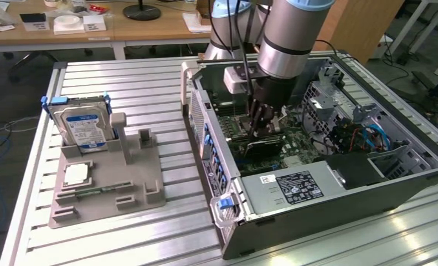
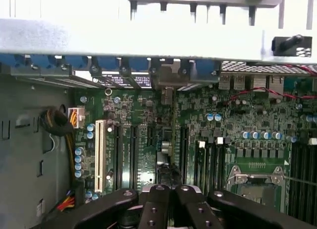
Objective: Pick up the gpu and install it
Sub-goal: 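Press down on the gpu until it lock into place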
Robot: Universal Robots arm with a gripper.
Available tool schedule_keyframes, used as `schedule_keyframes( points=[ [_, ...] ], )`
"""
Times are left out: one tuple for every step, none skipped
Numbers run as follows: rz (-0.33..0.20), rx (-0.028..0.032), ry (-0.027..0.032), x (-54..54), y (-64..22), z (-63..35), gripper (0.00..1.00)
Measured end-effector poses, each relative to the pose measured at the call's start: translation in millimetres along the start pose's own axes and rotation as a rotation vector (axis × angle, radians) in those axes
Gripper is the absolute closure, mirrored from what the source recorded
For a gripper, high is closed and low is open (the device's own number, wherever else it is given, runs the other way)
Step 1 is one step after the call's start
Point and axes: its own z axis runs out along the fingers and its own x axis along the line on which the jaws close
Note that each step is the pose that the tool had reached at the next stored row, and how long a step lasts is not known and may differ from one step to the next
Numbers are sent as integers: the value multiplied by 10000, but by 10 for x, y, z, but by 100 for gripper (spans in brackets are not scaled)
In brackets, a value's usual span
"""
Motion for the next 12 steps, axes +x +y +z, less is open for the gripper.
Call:
schedule_keyframes(
  points=[
    [-81, -1, 1, -5, 1, 3, 89],
    [-147, -1, 3, -14, 1, 4, 89],
    [-163, -1, 3, -16, 1, 5, 89],
    [-164, -2, 5, -16, 1, 5, 89],
    [-162, -2, 5, -17, 5, 5, 89],
    [-162, -1, 5, -18, 12, 6, 89],
    [-162, -1, 4, -19, 23, 8, 89],
    [-163, -1, 5, -20, 34, 9, 89],
    [-162, -2, 5, -23, 41, 10, 89],
    [-162, 0, 2, -28, 42, 12, 89],
    [-164, 0, 2, -32, 42, 12, 89],
    [-163, 0, 3, -34, 46, 11, 89]
  ],
)
